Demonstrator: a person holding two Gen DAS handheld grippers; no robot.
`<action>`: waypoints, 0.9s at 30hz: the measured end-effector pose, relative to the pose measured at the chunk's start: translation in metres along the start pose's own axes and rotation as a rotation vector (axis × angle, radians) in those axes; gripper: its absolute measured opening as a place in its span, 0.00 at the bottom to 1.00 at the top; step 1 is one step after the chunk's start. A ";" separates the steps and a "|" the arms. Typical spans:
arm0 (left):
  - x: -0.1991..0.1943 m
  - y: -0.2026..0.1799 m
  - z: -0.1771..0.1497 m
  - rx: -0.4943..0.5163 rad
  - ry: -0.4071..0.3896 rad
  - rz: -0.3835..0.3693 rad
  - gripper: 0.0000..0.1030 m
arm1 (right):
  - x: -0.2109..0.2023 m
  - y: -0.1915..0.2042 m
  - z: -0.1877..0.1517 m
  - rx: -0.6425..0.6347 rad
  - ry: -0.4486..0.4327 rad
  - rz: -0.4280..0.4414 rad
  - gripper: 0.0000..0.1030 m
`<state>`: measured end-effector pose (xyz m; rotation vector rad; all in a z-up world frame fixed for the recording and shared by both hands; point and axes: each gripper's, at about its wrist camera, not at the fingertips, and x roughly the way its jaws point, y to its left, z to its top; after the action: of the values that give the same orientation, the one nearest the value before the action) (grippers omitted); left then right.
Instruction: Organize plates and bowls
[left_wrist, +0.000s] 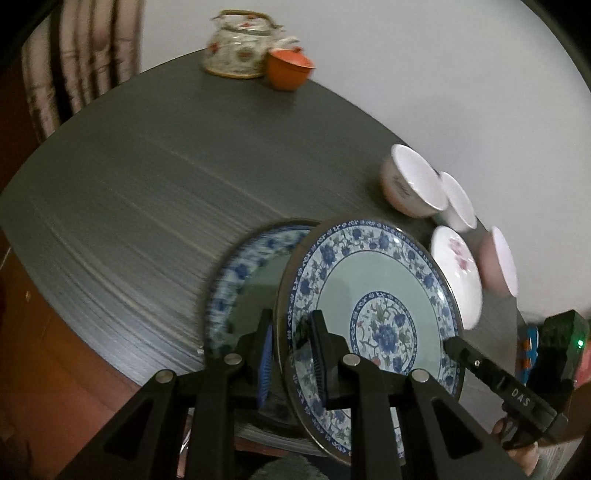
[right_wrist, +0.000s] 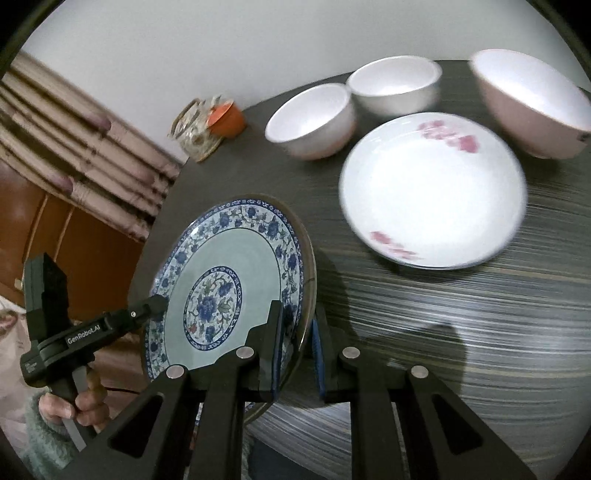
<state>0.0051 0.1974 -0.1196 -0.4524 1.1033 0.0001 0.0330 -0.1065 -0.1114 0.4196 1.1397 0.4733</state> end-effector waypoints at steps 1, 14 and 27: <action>0.001 0.006 0.001 -0.011 0.000 0.006 0.18 | 0.006 0.005 0.001 -0.008 0.009 0.000 0.14; 0.014 0.039 0.009 -0.078 0.004 0.045 0.18 | 0.054 0.036 0.006 -0.061 0.079 -0.034 0.16; 0.026 0.038 0.006 -0.075 -0.039 0.117 0.23 | 0.071 0.055 -0.003 -0.154 0.110 -0.099 0.23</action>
<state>0.0134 0.2285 -0.1532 -0.4525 1.0931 0.1527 0.0469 -0.0212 -0.1361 0.2042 1.2148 0.4988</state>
